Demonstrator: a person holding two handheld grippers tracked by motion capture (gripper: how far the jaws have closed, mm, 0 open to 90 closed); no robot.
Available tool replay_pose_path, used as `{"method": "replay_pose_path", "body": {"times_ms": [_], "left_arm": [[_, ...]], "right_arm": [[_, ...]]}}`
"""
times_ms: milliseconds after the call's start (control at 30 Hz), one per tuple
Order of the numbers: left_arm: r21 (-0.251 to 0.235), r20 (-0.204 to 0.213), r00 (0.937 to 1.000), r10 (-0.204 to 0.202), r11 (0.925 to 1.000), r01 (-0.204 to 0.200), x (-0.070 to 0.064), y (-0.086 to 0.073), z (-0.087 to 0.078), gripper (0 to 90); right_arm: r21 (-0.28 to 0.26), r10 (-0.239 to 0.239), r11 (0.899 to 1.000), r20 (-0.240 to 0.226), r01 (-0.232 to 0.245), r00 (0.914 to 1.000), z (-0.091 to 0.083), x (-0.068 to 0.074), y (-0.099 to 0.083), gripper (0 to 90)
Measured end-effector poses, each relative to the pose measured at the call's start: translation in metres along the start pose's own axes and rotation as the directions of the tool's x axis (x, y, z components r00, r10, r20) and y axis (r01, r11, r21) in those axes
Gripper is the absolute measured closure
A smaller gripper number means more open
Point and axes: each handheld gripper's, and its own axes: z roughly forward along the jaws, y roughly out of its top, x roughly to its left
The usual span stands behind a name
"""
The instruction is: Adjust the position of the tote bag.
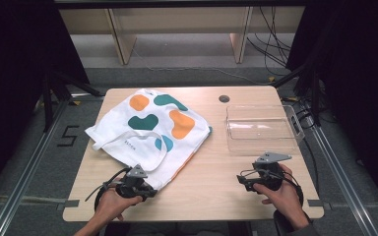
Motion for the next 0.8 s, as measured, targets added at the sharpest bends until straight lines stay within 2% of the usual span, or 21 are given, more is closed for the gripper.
{"method": "replay_pose_path", "body": {"times_ms": [67, 133, 167, 200, 233, 300, 333, 367, 400, 433, 467, 500, 533, 600, 633, 667, 700, 733, 767, 800], "left_arm": [[-0.015, -0.002, 0.9999, 0.013, 0.9998, -0.013, -0.003, 0.002, 0.003, 84.0], [0.005, 0.000, 0.9988, 0.049, 0.9988, -0.049, -0.005, 0.005, 0.003, 84.5], [-0.013, 0.001, 0.9992, 0.039, 0.9991, -0.039, -0.008, 0.007, 0.006, 84.6], [0.026, 0.009, 0.9952, 0.098, 0.9949, -0.098, -0.007, 0.011, 0.006, 84.7], [-0.007, 0.016, 0.9987, 0.049, 0.9988, -0.049, -0.011, 0.012, 0.011, 84.8], [0.009, 0.030, 0.9960, 0.084, 0.9964, -0.084, -0.013, 0.018, 0.016, 84.8], [0.024, 0.030, 0.9937, 0.108, 0.9938, -0.109, -0.013, 0.020, 0.017, 84.8], [0.014, 0.034, 0.9931, 0.112, 0.9935, -0.113, -0.016, 0.023, 0.020, 84.7], [0.011, 0.036, 0.9924, 0.117, 0.9930, -0.118, -0.018, 0.027, 0.022, 84.7], [-0.011, 0.042, 0.9942, 0.099, 0.9950, -0.099, -0.021, 0.029, 0.025, 84.6], [-0.002, 0.046, 0.9912, 0.124, 0.9923, -0.124, -0.021, 0.032, 0.027, 84.6], [-0.009, 0.052, 0.9924, 0.111, 0.9938, -0.111, -0.025, 0.036, 0.031, 84.6], [-0.002, 0.054, 0.9914, 0.119, 0.9928, -0.119, -0.025, 0.038, 0.032, 84.5], [-0.043, 0.066, 0.9945, 0.081, 0.9960, -0.079, -0.031, 0.045, 0.039, 84.5], [-0.025, 0.068, 0.9910, 0.115, 0.9932, -0.114, -0.029, 0.048, 0.040, 84.4], [-0.048, 0.078, 0.9940, 0.077, 0.9962, -0.073, -0.033, 0.052, 0.046, 84.3], [-0.054, 0.079, 0.9940, 0.076, 0.9959, -0.072, -0.034, 0.054, 0.048, 84.2], [-0.044, 0.079, 0.9926, 0.093, 0.9950, -0.089, -0.035, 0.058, 0.051, 84.2], [-0.062, 0.077, 0.9939, 0.080, 0.9953, -0.075, -0.039, 0.061, 0.056, 84.1], [-0.032, 0.074, 0.9902, 0.119, 0.9927, -0.117, -0.039, 0.065, 0.058, 84.1]], "right_arm": [[-0.004, -0.023, 1.000, 0.006, 0.023, 0.9997, 0.001, -0.002, -0.001, 23.5], [0.000, -0.026, 1.000, 0.006, 0.026, 0.9996, 0.001, -0.002, -0.001, 23.4], [-0.004, -0.024, 1.000, 0.006, 0.024, 0.9997, 0.001, -0.002, -0.001, 23.4], [-0.004, -0.024, 1.000, 0.007, 0.024, 0.9997, 0.001, -0.002, -0.001, 23.3], [-0.004, -0.024, 1.000, 0.007, 0.024, 0.9997, 0.001, -0.002, -0.001, 23.3], [-0.003, -0.024, 1.000, 0.007, 0.024, 0.9997, 0.001, -0.002, -0.001, 23.2], [0.001, -0.002, 1.000, 0.001, 0.002, 1.0000, 0.000, -0.001, 0.000, 23.2], [-0.006, -0.030, 1.000, 0.007, 0.030, 0.9995, 0.001, -0.003, -0.001, 23.1], [0.003, -0.014, 1.000, 0.004, 0.014, 0.9999, 0.000, -0.002, -0.001, 23.1], [0.010, -0.001, 1.000, 0.005, 0.001, 1.0000, 0.000, -0.002, -0.001, 23.1], [0.012, 0.008, 1.000, 0.002, -0.008, 1.0000, -0.001, -0.001, -0.001, 23.1], [0.021, 0.020, 1.000, 0.000, -0.020, 0.9998, -0.002, -0.001, 0.000, 23.1], [0.020, 0.019, 1.000, 0.001, -0.019, 0.9998, -0.002, -0.001, 0.000, 23.0], [0.018, 0.018, 1.000, -0.001, -0.018, 0.9998, -0.002, -0.001, 0.000, 23.0], [0.018, 0.016, 1.000, 0.000, -0.016, 0.9999, -0.002, -0.001, 0.000, 23.0], [0.017, 0.016, 1.000, 0.000, -0.016, 0.9999, -0.002, -0.001, 0.000, 23.1], [0.018, 0.015, 1.000, 0.000, -0.015, 0.9999, -0.002, -0.001, 0.000, 23.1], [0.019, 0.014, 1.000, 0.001, -0.014, 0.9999, -0.002, -0.001, 0.000, 23.0], [0.019, 0.013, 1.000, 0.002, -0.013, 0.9999, -0.002, -0.001, 0.000, 23.1], [0.019, 0.014, 1.000, 0.003, -0.014, 0.9999, -0.002, -0.001, 0.000, 23.6]]}}
